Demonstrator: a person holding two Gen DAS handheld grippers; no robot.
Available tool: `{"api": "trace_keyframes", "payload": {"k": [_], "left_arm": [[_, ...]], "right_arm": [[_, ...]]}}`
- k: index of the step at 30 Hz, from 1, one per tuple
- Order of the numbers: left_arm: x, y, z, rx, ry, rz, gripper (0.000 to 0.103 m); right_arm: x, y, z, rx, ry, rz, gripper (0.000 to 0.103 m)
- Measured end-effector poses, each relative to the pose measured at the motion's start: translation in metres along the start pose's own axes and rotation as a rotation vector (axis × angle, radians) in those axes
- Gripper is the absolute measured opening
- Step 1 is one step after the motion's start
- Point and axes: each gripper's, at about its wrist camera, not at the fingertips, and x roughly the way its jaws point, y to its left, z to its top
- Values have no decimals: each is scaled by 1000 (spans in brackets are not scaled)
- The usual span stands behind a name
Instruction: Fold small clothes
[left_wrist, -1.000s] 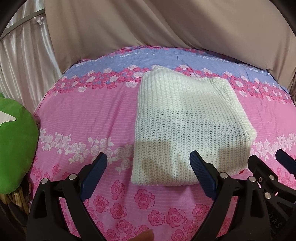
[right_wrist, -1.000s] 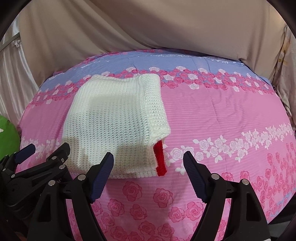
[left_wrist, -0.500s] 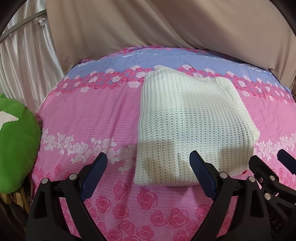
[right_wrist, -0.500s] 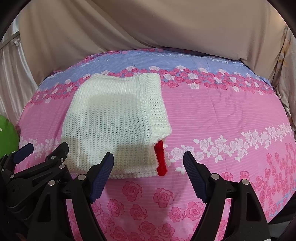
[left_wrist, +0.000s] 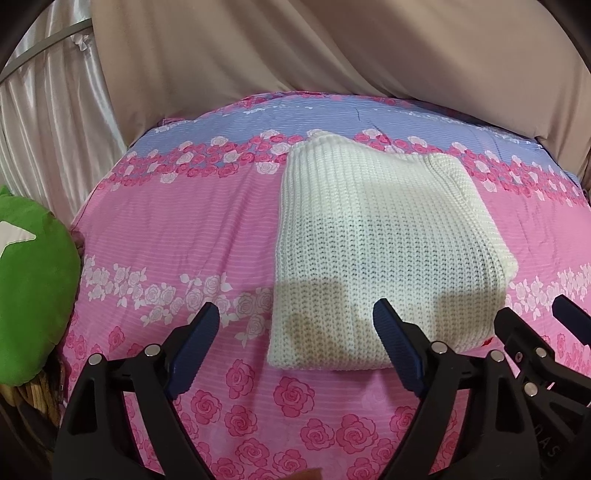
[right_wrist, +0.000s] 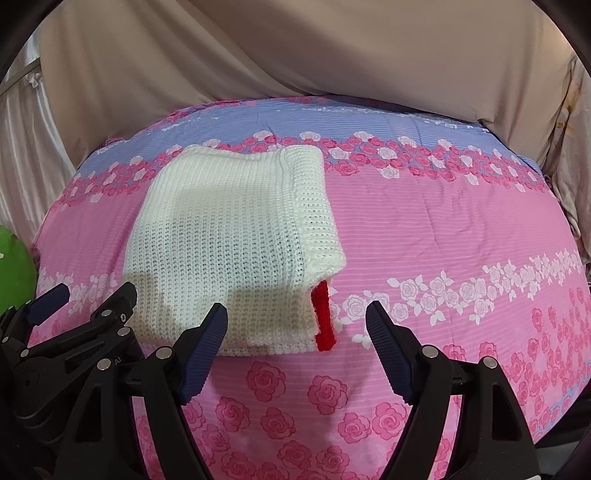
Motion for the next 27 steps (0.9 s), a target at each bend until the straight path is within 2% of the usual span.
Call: {"api": "trace_keyframes", "payload": {"k": [27], "left_arm": [[2,0,1,1,5,2,83]], "right_arm": [[0,0,0,-5,-1,-5,75]]}}
